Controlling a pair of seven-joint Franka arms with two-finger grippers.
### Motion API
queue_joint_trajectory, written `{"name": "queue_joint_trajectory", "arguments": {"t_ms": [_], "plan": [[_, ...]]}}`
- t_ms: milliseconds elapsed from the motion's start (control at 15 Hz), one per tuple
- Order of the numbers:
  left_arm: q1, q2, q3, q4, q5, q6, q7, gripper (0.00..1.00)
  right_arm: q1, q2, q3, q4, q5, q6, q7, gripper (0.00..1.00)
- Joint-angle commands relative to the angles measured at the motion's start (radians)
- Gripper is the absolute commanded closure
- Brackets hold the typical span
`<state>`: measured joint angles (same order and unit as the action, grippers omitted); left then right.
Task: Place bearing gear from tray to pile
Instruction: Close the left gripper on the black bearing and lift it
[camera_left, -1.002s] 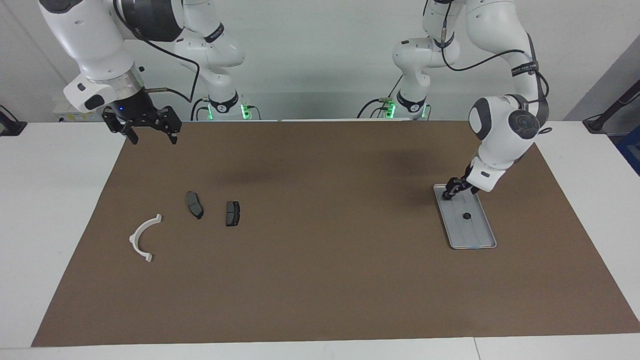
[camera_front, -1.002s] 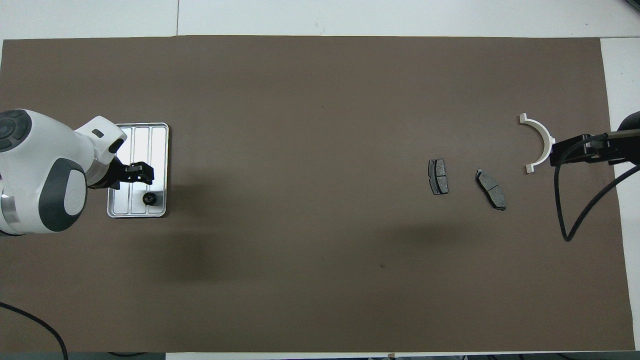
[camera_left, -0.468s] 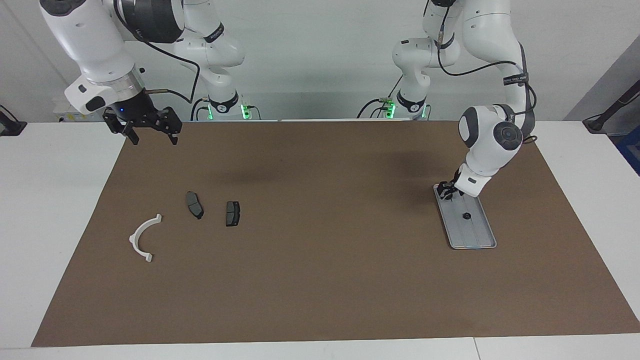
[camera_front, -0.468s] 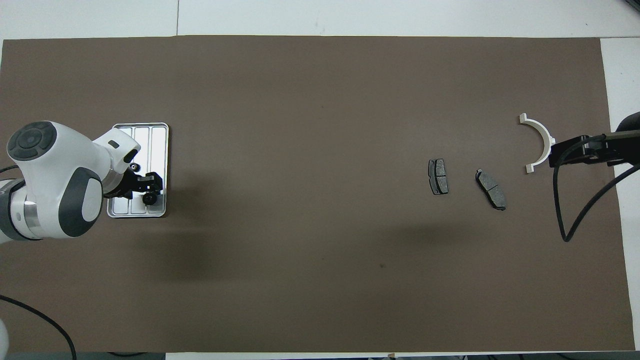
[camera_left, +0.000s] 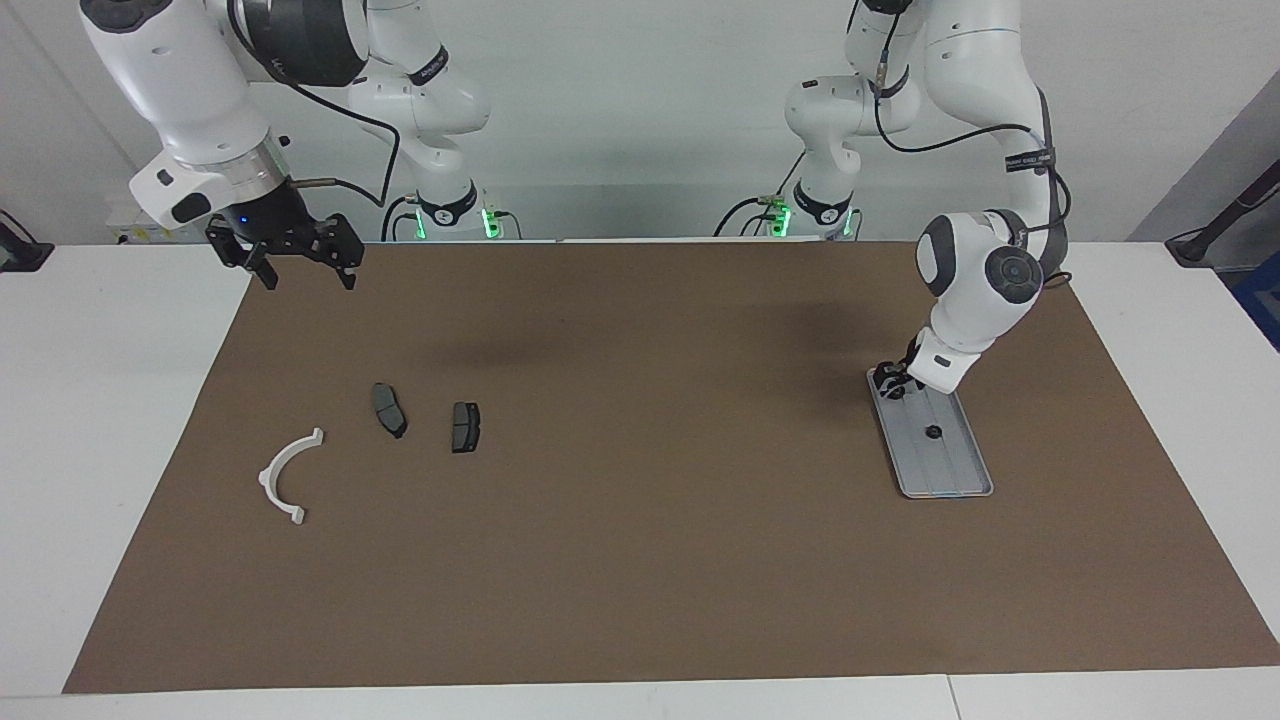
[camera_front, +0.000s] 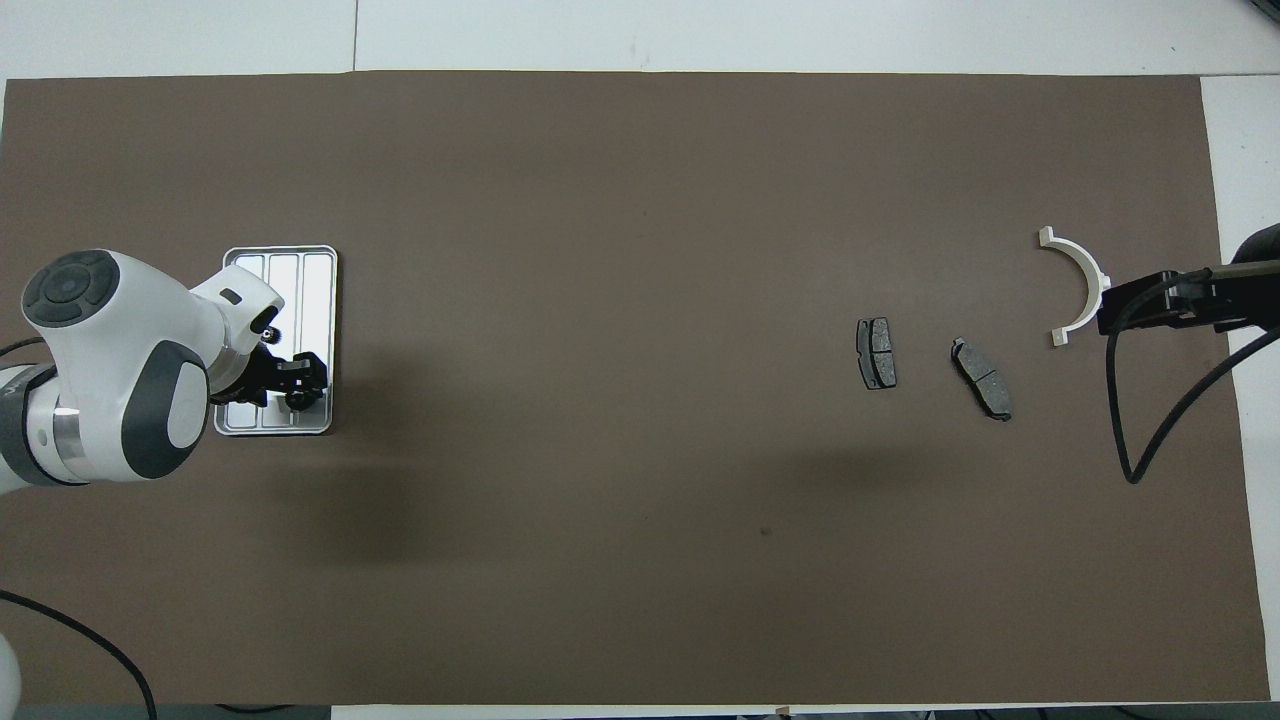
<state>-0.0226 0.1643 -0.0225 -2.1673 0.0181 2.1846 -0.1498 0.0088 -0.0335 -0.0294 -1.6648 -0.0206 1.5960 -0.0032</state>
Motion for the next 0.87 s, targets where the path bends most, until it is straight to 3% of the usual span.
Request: {"name": "queue_joint_trajectory", "arguments": {"t_ms": [0, 668, 802], "plan": [[0.001, -0.02, 0.004, -0.035, 0.014, 0.026, -0.004, 0.34, -0.012, -0.02, 0.003, -0.024, 0.013, 0.007, -0.008, 0.0], [0.004, -0.017, 0.004, -0.063, 0.014, 0.087, -0.005, 0.37, -0.01, -0.022, 0.003, -0.024, 0.013, 0.007, -0.006, 0.0], [0.003, -0.017, 0.004, -0.062, 0.014, 0.087, -0.005, 0.44, -0.01, -0.022, 0.003, -0.024, 0.013, 0.007, -0.008, 0.0]]}}
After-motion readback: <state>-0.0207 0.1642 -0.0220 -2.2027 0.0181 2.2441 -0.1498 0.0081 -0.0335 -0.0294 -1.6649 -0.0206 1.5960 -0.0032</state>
